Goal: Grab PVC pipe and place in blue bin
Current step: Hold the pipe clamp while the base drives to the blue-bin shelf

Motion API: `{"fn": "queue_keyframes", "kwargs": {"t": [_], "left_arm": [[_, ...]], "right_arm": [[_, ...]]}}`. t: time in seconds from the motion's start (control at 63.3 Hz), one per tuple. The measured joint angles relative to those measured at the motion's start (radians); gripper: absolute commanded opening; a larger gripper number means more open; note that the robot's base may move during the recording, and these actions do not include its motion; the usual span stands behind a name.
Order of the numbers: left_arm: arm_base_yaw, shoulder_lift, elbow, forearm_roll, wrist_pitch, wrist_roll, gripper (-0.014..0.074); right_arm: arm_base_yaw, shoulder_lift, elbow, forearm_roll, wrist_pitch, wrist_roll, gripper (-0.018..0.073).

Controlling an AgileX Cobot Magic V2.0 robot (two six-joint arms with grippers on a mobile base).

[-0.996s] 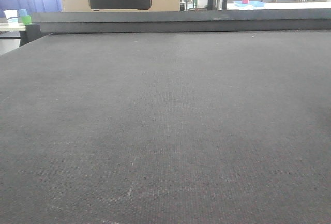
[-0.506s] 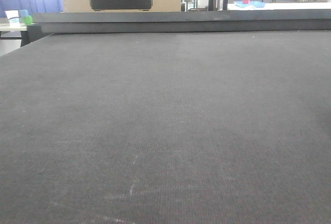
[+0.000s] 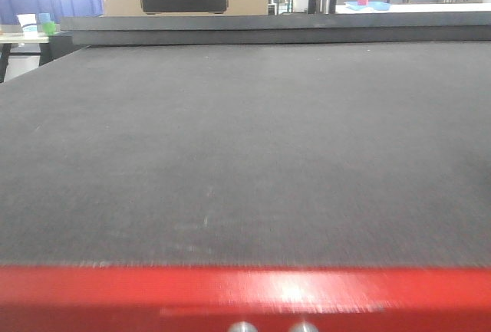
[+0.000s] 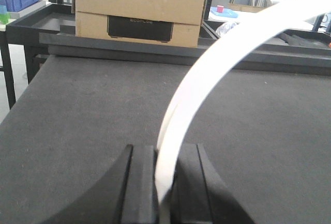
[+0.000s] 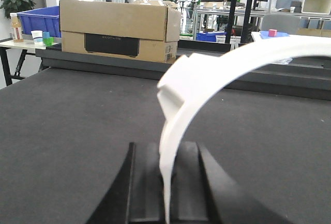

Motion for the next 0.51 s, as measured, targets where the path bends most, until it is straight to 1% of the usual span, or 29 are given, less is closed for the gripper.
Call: {"fn": "queue_keyframes", "kwargs": {"t": [0.506], "left_arm": [[0.000, -0.008, 0.000, 0.002, 0.000, 0.000, -0.0111]], "right_arm": [[0.000, 0.000, 0.000, 0.000, 0.000, 0.000, -0.0169]]}}
